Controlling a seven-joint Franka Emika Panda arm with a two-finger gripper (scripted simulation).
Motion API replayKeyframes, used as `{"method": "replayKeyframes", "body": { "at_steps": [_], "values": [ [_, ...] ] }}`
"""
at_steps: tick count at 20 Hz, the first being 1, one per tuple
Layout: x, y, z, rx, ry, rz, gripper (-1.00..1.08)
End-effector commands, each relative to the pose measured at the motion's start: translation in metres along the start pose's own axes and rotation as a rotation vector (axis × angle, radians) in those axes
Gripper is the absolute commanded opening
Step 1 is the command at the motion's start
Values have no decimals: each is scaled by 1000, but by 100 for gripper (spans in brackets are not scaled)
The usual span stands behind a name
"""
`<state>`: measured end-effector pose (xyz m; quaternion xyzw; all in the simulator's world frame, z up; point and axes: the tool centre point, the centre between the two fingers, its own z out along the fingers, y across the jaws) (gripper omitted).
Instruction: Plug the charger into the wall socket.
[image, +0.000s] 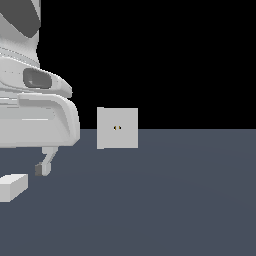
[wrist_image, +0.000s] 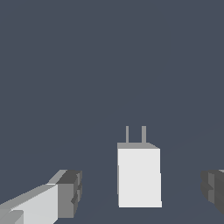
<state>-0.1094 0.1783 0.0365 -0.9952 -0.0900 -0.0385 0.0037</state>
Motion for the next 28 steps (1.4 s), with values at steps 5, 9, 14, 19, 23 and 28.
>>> {"method": "replayKeyframes", "body": {
  "at_steps": [5, 9, 14, 19, 23, 28],
  "values": [
    [-2, 0, 22, -1, 0, 0, 100],
    [-2, 0, 25, -1, 0, 0, -100],
    [-2, 0, 25, -1, 0, 0, -100],
    [-2, 0, 24, -1, 0, 0, -100],
    [-1, 5, 22, -1, 0, 2, -100],
    [3, 24, 12, -2, 0, 12, -100]
  ]
}}
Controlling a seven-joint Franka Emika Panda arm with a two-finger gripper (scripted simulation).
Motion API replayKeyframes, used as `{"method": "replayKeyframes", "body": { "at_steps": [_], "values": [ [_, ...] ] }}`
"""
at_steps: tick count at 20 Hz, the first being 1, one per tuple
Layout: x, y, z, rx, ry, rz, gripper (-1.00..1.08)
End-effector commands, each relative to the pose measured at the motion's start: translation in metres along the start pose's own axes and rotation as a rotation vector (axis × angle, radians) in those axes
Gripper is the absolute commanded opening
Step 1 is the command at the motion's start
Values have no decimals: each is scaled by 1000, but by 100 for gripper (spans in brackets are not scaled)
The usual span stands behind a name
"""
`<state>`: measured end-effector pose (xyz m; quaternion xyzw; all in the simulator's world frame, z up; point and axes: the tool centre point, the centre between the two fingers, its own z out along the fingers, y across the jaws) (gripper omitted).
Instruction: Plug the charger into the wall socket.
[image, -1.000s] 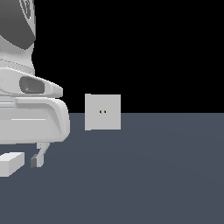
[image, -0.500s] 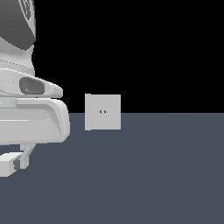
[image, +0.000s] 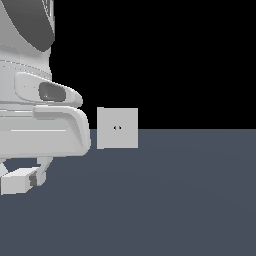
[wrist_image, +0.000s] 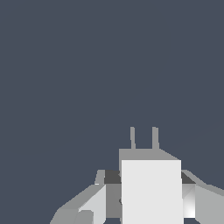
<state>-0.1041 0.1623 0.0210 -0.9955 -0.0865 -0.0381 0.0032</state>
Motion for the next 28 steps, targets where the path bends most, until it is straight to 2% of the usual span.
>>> {"method": "replayKeyframes", "body": {
  "at_steps": [1, 11, 16, 21, 28],
  "values": [
    [3, 13, -7, -1, 1, 7, -100],
    [19, 98, -51, -3, 1, 48, -100],
    [26, 132, -68, -4, 1, 65, -100],
    [29, 148, -76, -5, 1, 73, -100],
    [30, 150, -77, -5, 1, 74, -100]
  ]
}}
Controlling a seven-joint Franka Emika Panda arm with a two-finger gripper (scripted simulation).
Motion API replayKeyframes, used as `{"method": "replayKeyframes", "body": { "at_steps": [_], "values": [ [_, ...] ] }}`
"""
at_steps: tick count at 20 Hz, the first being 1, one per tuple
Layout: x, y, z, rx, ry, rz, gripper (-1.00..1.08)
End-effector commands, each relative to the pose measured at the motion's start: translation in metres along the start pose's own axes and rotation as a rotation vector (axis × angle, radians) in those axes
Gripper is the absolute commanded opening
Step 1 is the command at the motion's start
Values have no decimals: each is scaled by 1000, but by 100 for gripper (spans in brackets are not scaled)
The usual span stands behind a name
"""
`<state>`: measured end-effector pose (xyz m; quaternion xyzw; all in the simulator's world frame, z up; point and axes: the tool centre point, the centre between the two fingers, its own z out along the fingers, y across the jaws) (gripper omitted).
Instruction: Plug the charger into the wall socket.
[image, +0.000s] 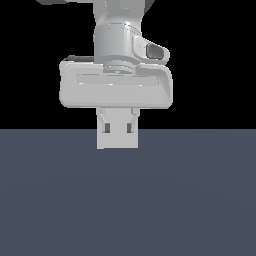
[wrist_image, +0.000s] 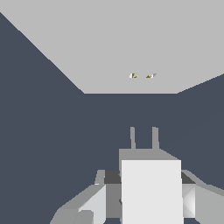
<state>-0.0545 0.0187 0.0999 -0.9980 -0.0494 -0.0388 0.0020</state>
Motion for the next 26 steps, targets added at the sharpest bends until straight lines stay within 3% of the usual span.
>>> {"method": "replayKeyframes", "body": {
  "at_steps": [1, 18, 26],
  "values": [
    [0, 0, 0, 0, 0, 0, -100],
    [45, 0, 3, 0, 0, 0, -100],
    [50, 0, 4, 0, 0, -1, -100]
  ]
}}
